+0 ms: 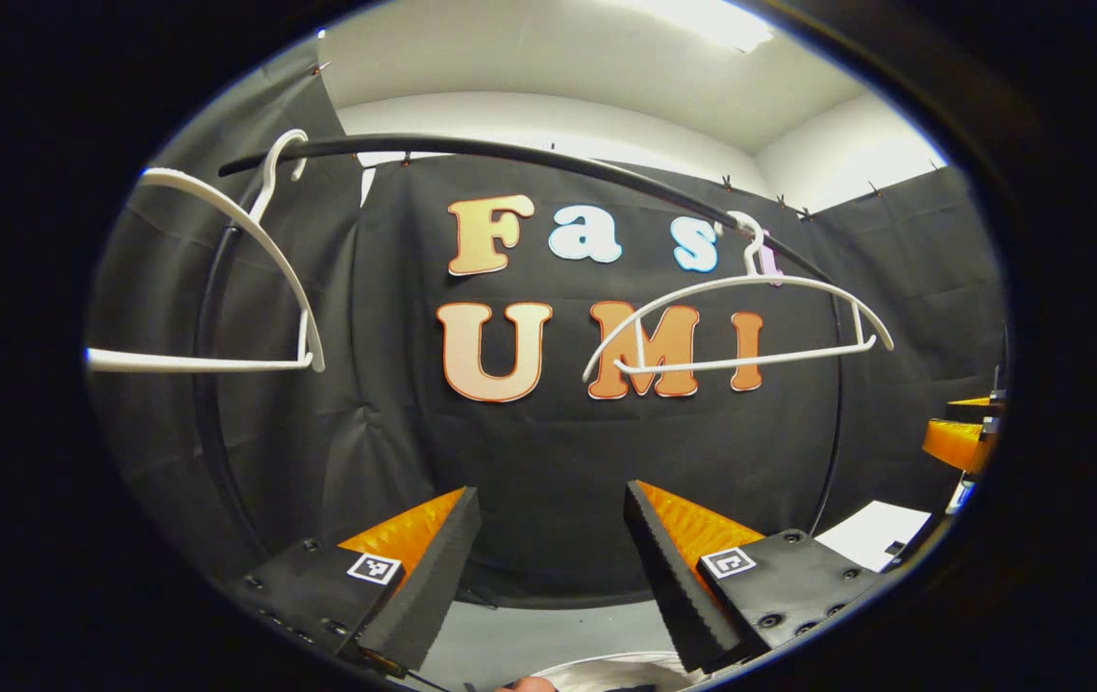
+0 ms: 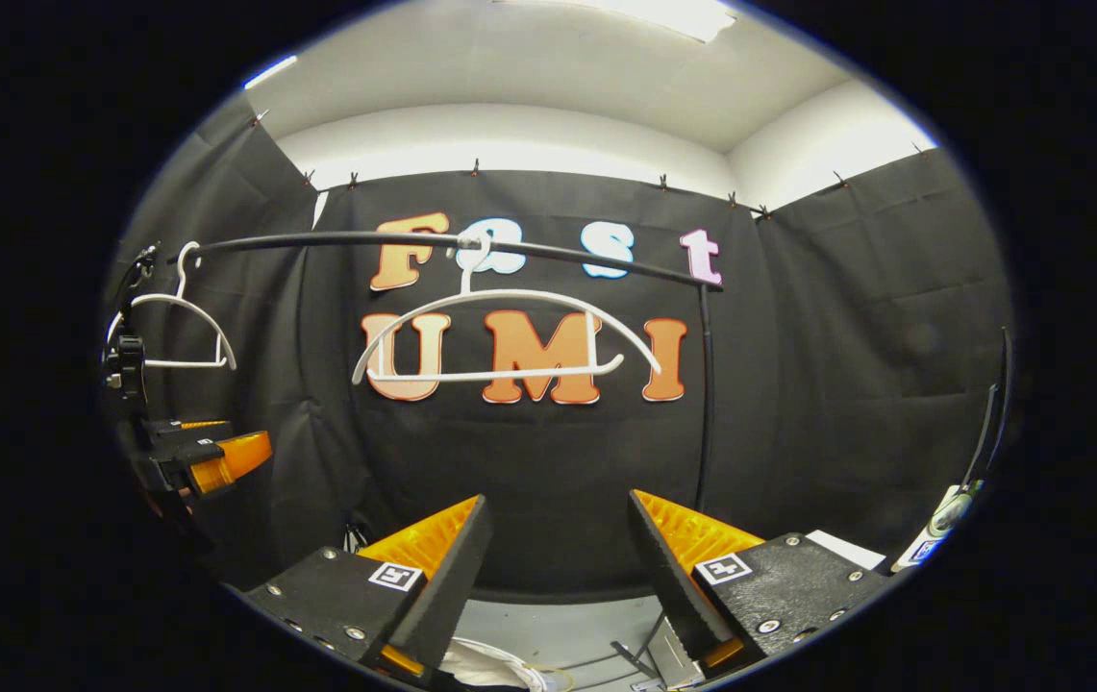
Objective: Grasp the clothes on the hanger with both hands and then place them into the laundry hamper below.
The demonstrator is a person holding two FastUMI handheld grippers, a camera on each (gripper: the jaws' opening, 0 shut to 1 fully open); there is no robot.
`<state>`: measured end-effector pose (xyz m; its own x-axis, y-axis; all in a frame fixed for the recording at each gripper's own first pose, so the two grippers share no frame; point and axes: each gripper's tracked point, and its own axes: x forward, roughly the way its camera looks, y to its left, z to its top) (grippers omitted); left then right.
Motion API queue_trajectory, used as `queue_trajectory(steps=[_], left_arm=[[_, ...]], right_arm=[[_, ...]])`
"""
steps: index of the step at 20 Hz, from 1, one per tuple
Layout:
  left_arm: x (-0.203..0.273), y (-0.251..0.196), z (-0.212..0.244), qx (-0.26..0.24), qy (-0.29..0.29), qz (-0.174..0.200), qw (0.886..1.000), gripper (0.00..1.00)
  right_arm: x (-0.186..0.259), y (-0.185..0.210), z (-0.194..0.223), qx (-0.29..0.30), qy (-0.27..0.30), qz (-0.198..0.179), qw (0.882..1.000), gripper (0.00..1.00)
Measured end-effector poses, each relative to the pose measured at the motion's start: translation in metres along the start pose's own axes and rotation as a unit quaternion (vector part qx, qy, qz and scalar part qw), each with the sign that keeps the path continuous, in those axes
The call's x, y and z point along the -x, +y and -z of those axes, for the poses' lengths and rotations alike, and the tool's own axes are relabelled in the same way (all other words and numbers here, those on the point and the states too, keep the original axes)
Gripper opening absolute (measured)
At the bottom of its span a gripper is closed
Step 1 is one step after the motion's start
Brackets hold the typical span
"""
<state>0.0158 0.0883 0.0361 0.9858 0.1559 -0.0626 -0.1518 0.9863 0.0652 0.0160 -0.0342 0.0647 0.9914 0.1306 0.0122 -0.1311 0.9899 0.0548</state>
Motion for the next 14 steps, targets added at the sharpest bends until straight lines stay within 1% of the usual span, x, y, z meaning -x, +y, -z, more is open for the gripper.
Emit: queue_trajectory(steps=[4,7,14], left_arm=[[-0.003,-0.002,-0.011,0.002,-0.013,-0.001,1.0,0.99],[-0.002,-0.004,-0.016,0.0,-0.021,0.002,1.0,0.98],[-0.001,-0.007,-0.023,0.006,-0.028,0.007,1.0,0.97]], right_arm=[[0.001,-0.011,-0.01,-0.008,-0.015,0.014,1.0,0.88],[0.005,-0.018,-0.017,-0.001,-0.022,0.026,0.999,0.88],[0.006,-0.02,-0.013,0.0,-0.023,0.029,0.999,0.88]])
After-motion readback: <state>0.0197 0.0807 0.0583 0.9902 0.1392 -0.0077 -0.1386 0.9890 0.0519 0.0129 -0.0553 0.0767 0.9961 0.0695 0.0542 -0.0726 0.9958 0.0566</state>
